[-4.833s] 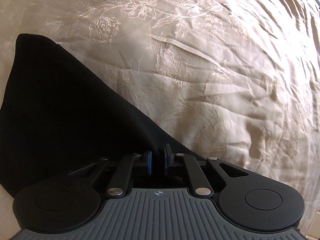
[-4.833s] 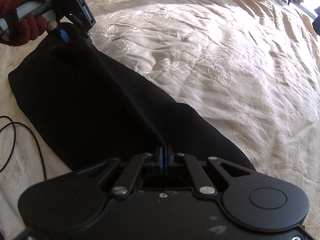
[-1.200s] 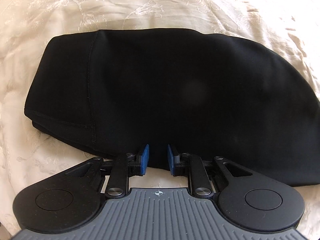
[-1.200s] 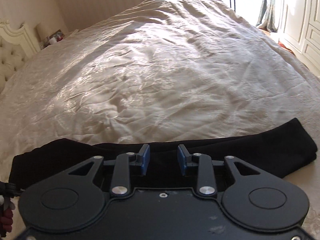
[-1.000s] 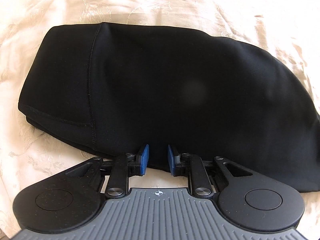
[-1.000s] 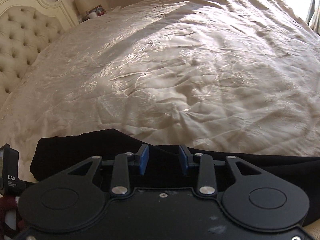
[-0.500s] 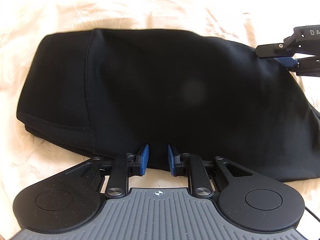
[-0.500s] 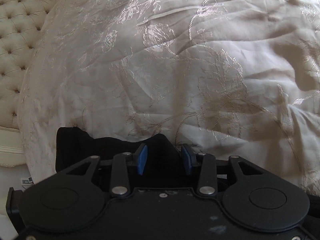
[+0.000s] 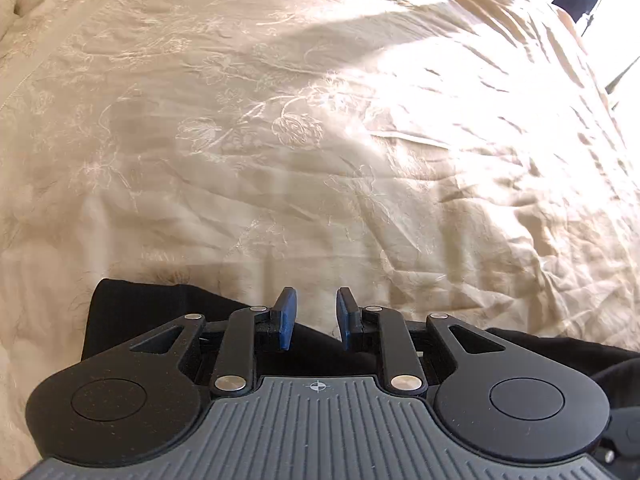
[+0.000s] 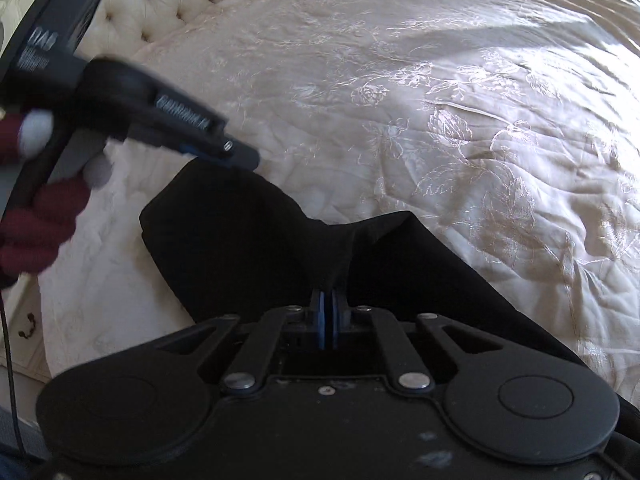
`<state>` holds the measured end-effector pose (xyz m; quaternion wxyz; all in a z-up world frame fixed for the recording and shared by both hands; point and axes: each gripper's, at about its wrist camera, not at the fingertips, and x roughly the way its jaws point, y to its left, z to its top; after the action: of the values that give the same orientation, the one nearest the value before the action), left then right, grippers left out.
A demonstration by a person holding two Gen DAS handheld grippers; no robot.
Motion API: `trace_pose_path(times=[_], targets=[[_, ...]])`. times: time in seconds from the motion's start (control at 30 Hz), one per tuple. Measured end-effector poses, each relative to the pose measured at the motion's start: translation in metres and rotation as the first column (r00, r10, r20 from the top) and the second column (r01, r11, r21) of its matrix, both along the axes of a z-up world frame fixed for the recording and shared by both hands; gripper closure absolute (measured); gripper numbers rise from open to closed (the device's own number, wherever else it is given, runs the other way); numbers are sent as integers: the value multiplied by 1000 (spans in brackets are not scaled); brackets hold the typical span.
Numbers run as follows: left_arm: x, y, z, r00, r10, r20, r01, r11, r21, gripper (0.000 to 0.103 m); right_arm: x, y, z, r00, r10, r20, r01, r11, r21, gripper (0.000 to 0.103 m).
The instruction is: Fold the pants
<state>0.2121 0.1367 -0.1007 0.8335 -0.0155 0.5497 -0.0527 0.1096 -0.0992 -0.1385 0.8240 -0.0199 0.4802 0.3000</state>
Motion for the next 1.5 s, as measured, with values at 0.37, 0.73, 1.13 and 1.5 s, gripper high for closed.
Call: trace_pose_path(times=[0.37, 0.73, 1.13, 1.5], targets=[[-72, 16, -69, 981, 3, -196, -3, 1000, 0, 82, -43, 25, -13, 995, 55, 89, -40, 986, -161, 96], [-81, 25, -71, 984, 13, -176, -15, 1000, -9, 82, -18, -5, 9, 991, -131, 23, 131, 991, -25, 69], [-90, 21, -68, 989, -18, -148, 18, 1000, -2, 82, 74, -16, 2, 966, -249, -65, 251, 968, 12, 66], [-97, 32, -56, 993, -29, -111, 28, 1000, -9, 82, 96, 10, -41, 946, -184, -267, 220, 969, 113, 69]])
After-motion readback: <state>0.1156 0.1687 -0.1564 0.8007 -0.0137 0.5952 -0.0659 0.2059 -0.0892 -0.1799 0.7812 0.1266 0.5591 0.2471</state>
